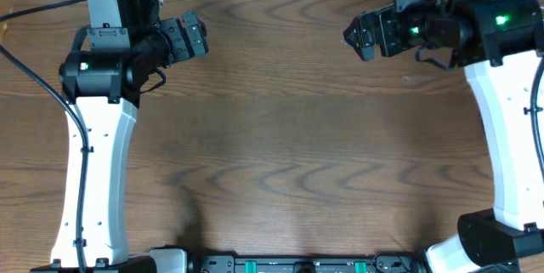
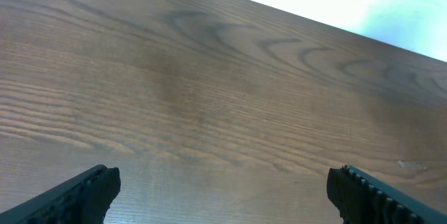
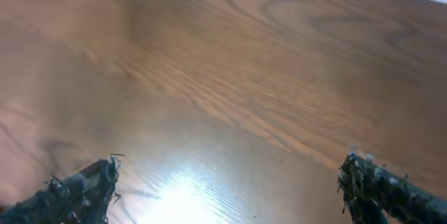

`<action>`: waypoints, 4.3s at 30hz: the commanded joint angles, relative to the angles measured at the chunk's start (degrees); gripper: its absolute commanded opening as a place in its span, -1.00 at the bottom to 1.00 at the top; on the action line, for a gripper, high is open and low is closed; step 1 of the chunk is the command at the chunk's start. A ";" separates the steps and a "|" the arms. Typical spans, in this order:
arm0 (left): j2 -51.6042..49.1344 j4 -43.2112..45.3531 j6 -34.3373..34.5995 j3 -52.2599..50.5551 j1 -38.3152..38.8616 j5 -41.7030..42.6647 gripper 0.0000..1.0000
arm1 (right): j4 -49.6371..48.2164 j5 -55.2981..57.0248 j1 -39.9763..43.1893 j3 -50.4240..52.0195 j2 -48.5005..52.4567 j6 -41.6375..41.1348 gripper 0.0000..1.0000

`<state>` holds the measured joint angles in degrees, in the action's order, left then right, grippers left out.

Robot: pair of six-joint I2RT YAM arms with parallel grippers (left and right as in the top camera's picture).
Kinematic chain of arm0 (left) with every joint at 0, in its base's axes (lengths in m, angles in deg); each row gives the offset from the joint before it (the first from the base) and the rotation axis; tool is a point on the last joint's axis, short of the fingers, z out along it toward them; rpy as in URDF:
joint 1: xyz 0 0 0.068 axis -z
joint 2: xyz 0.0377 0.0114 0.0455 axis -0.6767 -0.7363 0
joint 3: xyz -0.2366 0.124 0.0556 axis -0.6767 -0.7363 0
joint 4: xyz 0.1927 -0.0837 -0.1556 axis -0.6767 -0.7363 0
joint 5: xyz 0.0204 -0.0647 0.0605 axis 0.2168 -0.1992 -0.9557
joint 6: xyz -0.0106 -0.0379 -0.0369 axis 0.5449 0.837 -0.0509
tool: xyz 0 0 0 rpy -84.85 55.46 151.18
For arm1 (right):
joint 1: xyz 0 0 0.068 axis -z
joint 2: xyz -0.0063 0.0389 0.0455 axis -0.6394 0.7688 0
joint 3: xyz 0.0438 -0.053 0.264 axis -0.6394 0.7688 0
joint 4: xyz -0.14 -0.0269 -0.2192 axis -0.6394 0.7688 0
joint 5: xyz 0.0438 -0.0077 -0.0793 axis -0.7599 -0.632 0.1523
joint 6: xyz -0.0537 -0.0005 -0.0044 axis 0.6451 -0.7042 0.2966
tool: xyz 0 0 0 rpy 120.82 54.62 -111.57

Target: Untangle cables

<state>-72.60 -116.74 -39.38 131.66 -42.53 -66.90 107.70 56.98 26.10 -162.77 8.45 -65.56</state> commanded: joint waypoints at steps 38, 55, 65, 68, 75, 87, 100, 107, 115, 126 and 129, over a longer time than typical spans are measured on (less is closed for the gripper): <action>-0.24 -0.13 -0.74 0.31 -0.15 -0.79 1.00 | -39.10 11.65 12.04 70.05 -66.05 -4.76 0.99; -0.24 -0.13 -0.74 0.31 -0.15 -0.79 1.00 | -70.23 10.62 13.55 113.04 -94.86 -5.44 0.99; -0.24 -0.13 -0.74 0.31 -0.15 -0.81 1.00 | -69.05 10.45 13.55 119.01 -98.14 -5.88 0.99; -0.24 -0.13 -0.74 0.31 -0.15 -0.79 1.00 | -69.13 10.47 13.57 119.01 -98.14 -6.05 0.99; -0.24 -0.13 -0.74 0.31 -0.15 -0.79 1.00 | -69.13 10.47 13.57 118.99 -98.12 -6.05 0.99; -0.24 -0.13 -0.74 0.28 -0.15 -0.79 1.00 | -69.13 10.47 13.57 118.99 -98.12 -6.05 0.99; 9.40 -0.11 -0.74 -8.35 -0.09 -0.79 1.00 | -69.13 10.47 13.57 118.99 -98.12 -6.05 0.99; 28.46 3.54 -3.48 -26.82 -0.11 -9.88 1.00 | -69.13 10.47 13.57 118.99 -98.12 -6.05 0.98; 53.44 32.68 -7.45 -56.28 -0.15 -9.90 1.00 | -69.13 10.47 13.57 118.99 -98.12 -6.05 0.98; 71.93 52.50 -8.11 -80.11 -0.15 -9.20 1.00 | -69.13 10.47 13.57 118.99 -98.12 -6.05 0.98; 75.93 53.35 -8.81 -84.04 -0.15 -9.38 1.00 | -69.13 10.47 13.57 118.99 -98.12 -6.05 0.99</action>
<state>-0.34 -64.19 -46.60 50.44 -42.53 -75.93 38.45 67.82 39.21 -43.98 -89.34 -71.09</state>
